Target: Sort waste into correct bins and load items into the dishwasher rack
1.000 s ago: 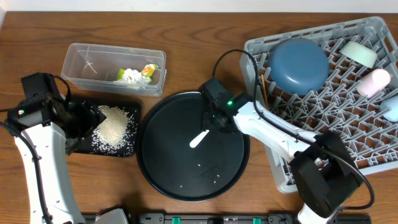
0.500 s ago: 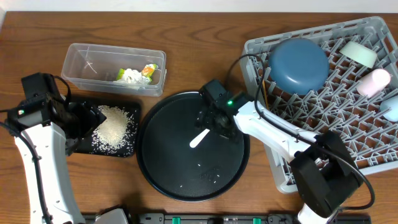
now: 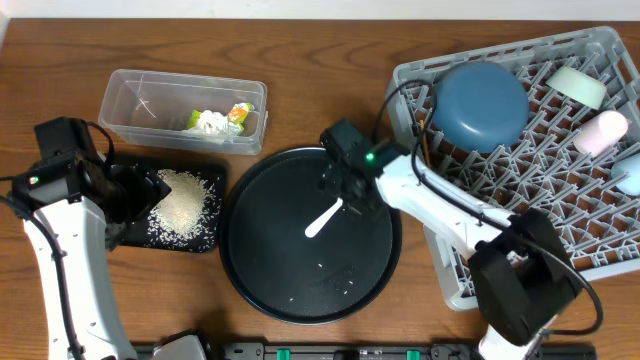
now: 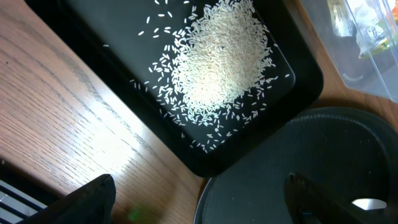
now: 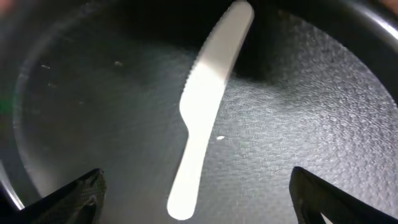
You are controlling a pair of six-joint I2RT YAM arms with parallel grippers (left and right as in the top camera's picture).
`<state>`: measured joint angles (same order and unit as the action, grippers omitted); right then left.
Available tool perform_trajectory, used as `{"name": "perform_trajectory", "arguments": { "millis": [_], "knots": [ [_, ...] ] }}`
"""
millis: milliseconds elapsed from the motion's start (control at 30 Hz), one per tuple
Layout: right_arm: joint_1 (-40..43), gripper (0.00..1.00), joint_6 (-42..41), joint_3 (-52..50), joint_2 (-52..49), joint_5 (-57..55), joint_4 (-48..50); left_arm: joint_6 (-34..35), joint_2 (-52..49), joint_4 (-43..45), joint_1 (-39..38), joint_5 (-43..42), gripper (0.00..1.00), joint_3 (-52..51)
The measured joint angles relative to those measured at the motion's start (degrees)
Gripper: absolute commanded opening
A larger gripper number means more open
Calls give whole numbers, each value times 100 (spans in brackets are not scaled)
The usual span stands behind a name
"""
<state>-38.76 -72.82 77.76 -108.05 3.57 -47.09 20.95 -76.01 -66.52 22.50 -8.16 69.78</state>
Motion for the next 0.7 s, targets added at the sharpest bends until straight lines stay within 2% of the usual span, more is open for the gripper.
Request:
{"name": "perform_trajectory", "arguments": {
  "millis": [200, 300, 533, 700],
  "knots": [
    [144, 98, 256, 1766, -844, -46, -1484, 0, 0, -9, 0, 2, 88, 0],
    [140, 99, 343, 2409, -1217, -57, -1921, 0, 0, -13, 0, 2, 88, 0],
    [105, 99, 376, 2459, -1419, -59, -2048, 0, 0, -11, 0, 2, 88, 0],
    [81, 99, 337, 2114, -1449, -59, -1781, 0, 0, -11, 0, 0, 88, 0]
  ]
}}
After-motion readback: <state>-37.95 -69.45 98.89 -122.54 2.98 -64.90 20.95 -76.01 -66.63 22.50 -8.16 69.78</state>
